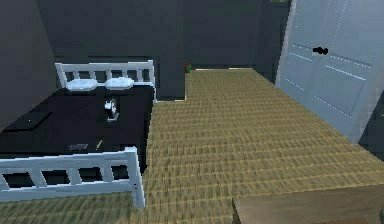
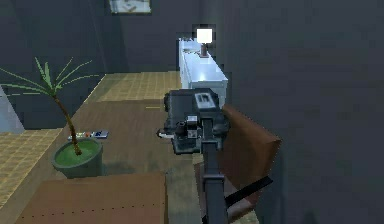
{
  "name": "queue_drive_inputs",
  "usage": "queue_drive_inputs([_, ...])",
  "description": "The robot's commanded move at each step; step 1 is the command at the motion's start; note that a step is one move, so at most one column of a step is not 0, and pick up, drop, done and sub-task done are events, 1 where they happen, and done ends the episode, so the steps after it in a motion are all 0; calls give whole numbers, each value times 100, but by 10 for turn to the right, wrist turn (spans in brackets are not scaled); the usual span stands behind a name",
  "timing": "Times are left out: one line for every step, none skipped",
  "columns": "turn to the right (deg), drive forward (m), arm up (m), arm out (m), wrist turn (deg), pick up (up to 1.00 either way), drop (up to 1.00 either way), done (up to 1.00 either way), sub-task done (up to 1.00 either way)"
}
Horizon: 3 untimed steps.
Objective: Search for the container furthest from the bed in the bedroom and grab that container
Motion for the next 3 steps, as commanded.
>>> queue_drive_inputs([0, 0, 0, 0, 0, 100, 0, 0, 0])
queue_drive_inputs([0, 0, 10, 0, 0, 0, 0, 0, 0])
queue_drive_inputs([0, 0, 0, 0, 0, 0, 0, 100, 0])
